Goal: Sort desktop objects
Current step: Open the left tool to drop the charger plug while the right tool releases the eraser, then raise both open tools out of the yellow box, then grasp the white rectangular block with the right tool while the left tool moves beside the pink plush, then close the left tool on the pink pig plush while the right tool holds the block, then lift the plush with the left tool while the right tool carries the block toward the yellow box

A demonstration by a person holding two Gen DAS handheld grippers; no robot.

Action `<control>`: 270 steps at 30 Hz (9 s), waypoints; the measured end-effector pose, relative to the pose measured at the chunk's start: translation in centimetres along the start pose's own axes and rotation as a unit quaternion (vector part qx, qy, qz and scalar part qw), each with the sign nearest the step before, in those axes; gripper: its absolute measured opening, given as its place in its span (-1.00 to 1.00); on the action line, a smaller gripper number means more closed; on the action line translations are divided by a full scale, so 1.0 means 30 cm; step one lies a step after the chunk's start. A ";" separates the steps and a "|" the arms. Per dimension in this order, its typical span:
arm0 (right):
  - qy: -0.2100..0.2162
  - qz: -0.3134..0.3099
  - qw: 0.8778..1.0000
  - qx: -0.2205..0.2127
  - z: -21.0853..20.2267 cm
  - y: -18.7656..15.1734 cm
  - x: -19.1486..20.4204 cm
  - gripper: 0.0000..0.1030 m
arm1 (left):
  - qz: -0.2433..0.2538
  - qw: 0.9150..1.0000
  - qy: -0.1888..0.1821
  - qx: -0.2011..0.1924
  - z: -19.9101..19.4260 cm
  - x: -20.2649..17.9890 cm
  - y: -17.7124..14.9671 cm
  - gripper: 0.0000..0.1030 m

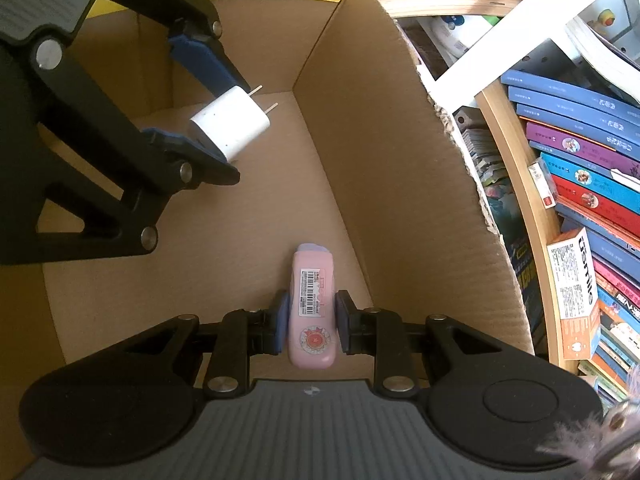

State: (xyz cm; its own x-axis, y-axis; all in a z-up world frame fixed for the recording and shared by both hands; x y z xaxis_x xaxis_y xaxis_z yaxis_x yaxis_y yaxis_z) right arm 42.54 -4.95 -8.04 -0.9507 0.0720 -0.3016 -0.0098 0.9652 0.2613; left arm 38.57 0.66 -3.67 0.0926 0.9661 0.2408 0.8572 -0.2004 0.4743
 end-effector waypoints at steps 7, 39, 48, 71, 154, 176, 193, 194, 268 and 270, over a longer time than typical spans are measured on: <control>0.000 -0.003 1.000 0.000 0.041 0.038 -0.068 -0.55 | 0.000 1.000 -0.003 0.001 0.006 0.003 -0.001 -0.29; -0.038 0.014 0.997 -0.060 -0.043 0.081 -0.097 0.56 | -0.023 0.997 -0.005 -0.074 -0.134 0.036 -0.004 0.22; -0.067 0.060 0.993 -0.082 -0.202 0.027 -0.015 0.56 | -0.042 0.992 -0.008 -0.120 -0.247 0.064 -0.041 0.24; -0.184 0.204 0.937 -0.214 -0.638 -0.061 0.210 0.61 | -0.060 0.967 -0.029 -0.247 -0.575 0.105 -0.239 0.36; -0.065 0.385 0.911 -0.134 -0.359 -0.201 1.000 0.30 | -0.103 0.988 -0.024 -0.113 -0.469 -0.028 -0.929 0.54; -0.053 0.384 0.913 -0.125 -0.334 -0.215 0.958 -0.28 | -0.022 0.991 0.022 -0.128 -0.311 0.074 -0.748 0.72; -0.066 0.410 0.903 -0.113 -0.349 -0.264 0.951 -0.31 | -0.035 0.994 -0.030 -0.104 -0.234 0.062 -0.738 0.10; -0.067 0.412 0.902 -0.112 -0.350 -0.266 0.950 -0.32 | -0.041 0.993 -0.031 -0.103 -0.239 0.064 -0.744 0.07; -0.159 0.449 0.848 -0.232 -0.673 -0.319 0.499 -0.38 | -0.181 0.951 -0.089 -0.236 -0.551 0.188 -0.547 -0.03; -0.155 0.443 0.850 -0.239 -0.667 -0.313 0.462 -0.38 | -0.181 0.950 -0.087 -0.237 -0.542 0.180 -0.513 -0.03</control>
State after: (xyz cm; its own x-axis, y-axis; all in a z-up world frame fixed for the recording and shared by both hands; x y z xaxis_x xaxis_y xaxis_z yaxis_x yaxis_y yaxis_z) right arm 23.26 -18.05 3.68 -0.5232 0.8522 -0.0009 0.4725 0.2910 0.8319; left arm 17.63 6.33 4.10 -0.0471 0.9897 -0.1351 0.5276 0.1395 0.8380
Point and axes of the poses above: each gripper's, at about its wrist camera, not at the fingertips, and z roughly the way its jaws point, x to its left, y to its top, the point moved 1 cm from there along z, roughly the way its jaws point, and after that the axes turned 2 degrees about y, right-handed, at the moved point
